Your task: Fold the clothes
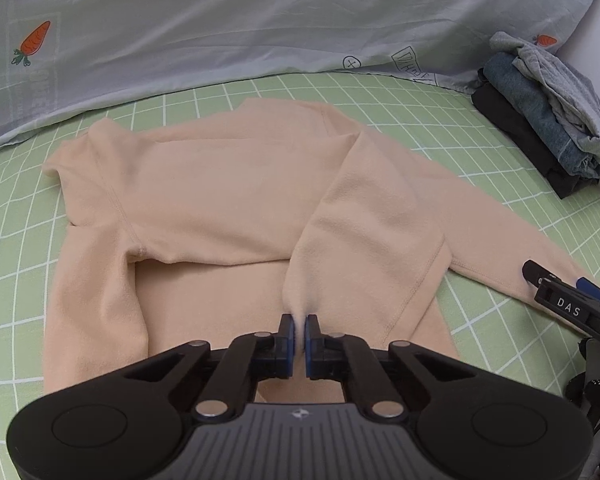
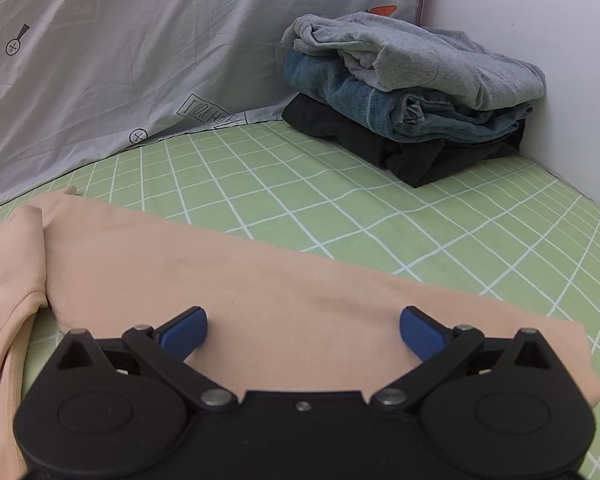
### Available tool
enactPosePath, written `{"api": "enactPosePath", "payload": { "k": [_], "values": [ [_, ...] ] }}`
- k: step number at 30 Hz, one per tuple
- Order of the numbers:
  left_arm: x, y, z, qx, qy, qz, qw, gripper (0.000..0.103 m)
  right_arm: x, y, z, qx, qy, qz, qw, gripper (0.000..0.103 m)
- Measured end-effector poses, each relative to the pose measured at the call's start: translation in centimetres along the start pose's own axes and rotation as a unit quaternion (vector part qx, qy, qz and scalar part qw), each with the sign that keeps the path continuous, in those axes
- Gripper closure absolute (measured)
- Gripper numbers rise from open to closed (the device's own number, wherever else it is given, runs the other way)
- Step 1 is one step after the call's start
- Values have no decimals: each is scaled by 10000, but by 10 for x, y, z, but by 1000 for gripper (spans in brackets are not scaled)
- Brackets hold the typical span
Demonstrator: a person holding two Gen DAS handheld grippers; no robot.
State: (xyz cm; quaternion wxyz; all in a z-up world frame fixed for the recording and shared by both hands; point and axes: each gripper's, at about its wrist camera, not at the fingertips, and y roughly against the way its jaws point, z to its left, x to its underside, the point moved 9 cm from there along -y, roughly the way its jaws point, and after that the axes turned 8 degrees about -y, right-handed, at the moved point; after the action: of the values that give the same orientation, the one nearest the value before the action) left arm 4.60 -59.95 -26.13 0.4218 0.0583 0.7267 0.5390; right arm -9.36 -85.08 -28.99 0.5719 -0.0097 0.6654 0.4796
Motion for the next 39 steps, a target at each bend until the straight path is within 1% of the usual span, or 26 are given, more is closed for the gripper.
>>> {"api": "enactPosePath", "payload": {
  "k": [5,9,13,16,19,22,28,33,39],
  "values": [
    [11,41,6,75,618,-295,9976,97,-1,-1,0,7,-5,2,10000,0],
    [37,73,15,-8,1066,-421,9934,97,-1,-1,0,8,-5,1,10000,0],
    [74,97,27,-148,1555,-408,9869,97,0,-1,0,8,-6,1,10000,0],
    [99,108,36,-280,1835,-381,9819,97,0,-1,0,3,-3,2,10000,0],
    [116,121,46,-339,2100,-407,9763,97,-1,-1,0,5,1,2,10000,0],
    [127,133,54,-410,2260,-464,9722,97,0,-1,0,6,5,1,10000,0],
    [147,146,72,-463,2605,-441,9634,97,-1,-1,0,10,4,1,10000,0],
    [164,149,84,-497,2859,-348,9563,97,0,-1,0,11,5,1,10000,0],
    [187,134,92,-526,3053,23,9508,95,0,-1,1,8,7,1,10000,0]
  ]
}}
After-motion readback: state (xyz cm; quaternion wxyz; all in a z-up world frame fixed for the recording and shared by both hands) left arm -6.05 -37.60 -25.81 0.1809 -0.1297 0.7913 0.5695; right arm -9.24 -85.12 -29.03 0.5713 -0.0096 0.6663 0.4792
